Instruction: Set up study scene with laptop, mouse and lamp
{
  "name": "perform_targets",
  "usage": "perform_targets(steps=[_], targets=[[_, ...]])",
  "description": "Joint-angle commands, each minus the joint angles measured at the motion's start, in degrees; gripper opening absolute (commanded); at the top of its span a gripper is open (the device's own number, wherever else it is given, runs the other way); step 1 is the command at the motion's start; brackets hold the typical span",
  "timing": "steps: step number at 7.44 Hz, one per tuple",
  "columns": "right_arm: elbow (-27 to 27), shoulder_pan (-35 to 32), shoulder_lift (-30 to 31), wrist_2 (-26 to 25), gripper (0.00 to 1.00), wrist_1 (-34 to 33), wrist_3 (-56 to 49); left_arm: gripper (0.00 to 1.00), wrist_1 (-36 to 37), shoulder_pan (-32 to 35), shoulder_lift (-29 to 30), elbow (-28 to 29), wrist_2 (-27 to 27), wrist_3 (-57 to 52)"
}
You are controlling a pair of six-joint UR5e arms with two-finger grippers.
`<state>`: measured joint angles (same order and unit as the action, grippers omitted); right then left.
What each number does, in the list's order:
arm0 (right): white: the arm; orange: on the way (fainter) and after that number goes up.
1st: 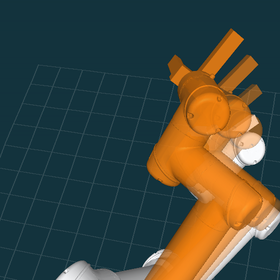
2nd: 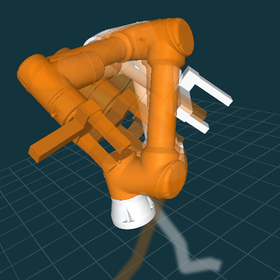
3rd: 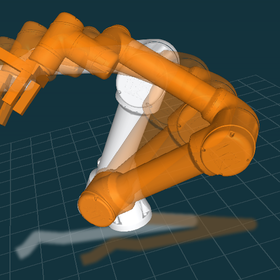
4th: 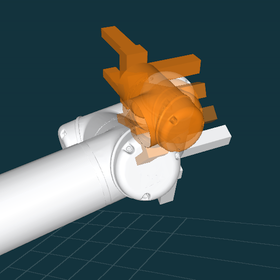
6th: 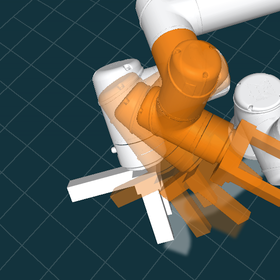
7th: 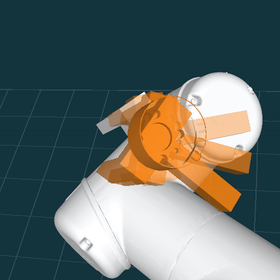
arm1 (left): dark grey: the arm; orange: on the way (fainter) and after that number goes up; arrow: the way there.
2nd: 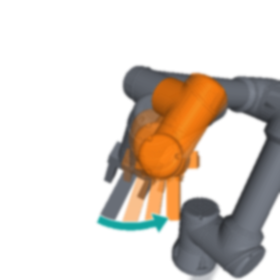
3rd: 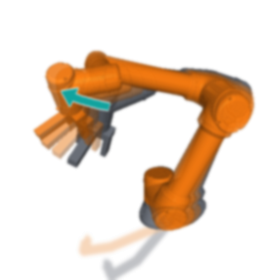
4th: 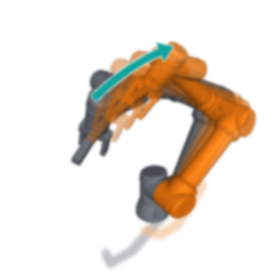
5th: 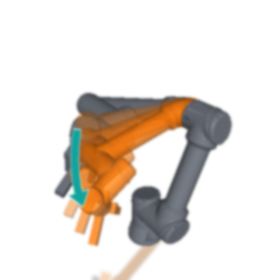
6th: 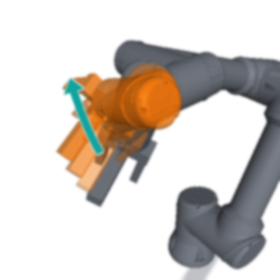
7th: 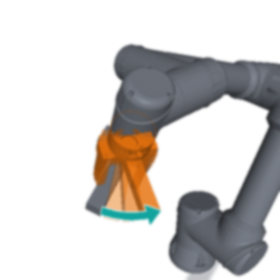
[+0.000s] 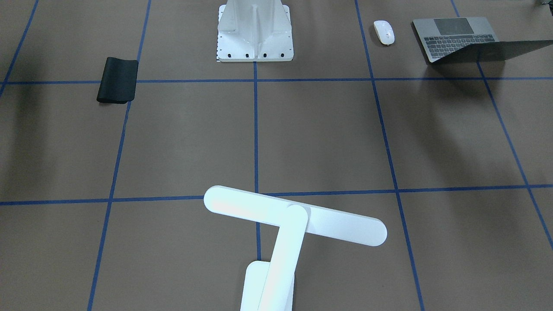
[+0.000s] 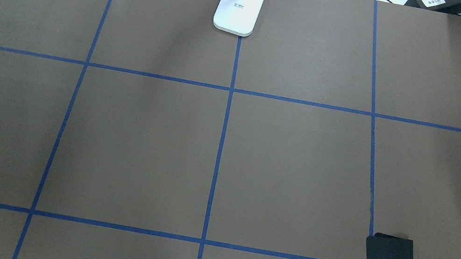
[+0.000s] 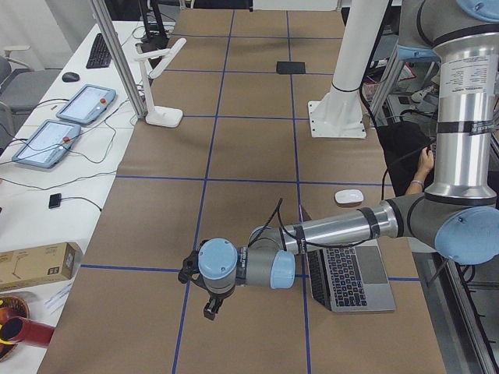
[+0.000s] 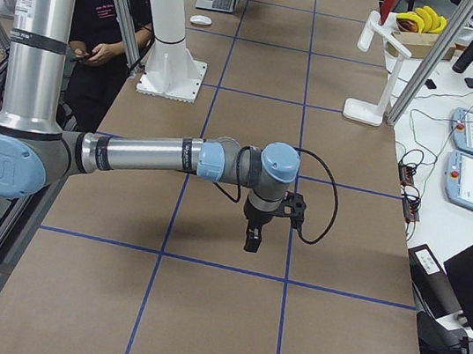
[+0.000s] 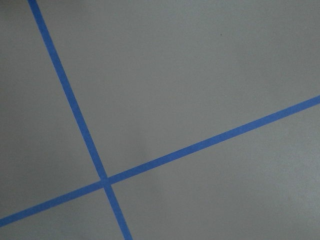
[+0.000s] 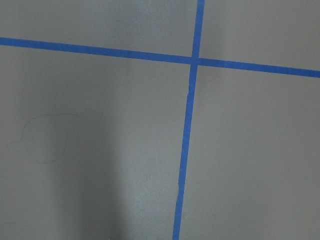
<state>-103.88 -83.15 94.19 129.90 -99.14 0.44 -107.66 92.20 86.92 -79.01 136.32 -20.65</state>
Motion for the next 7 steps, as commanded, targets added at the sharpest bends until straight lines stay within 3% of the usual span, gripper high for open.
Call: perform_targets(steps=[1,4,7], targets=[[0.0,0.0,-0.9,0.3,1.0,1.0,-0.3,1.0,0.0,0.0,0.0,0.0,0.0,0.1],[0.6,0.7,-1.9,0.4,1.0,1.4,-0.3,1.0,0.7,0.1,-0.3,0.1,0.0,-0.2],[0.8,4.5,-3.1,0.2,1.0,1.5,-0.1,1.0,7.0,6.7,-1.0,0.4,0.0,-18.4]])
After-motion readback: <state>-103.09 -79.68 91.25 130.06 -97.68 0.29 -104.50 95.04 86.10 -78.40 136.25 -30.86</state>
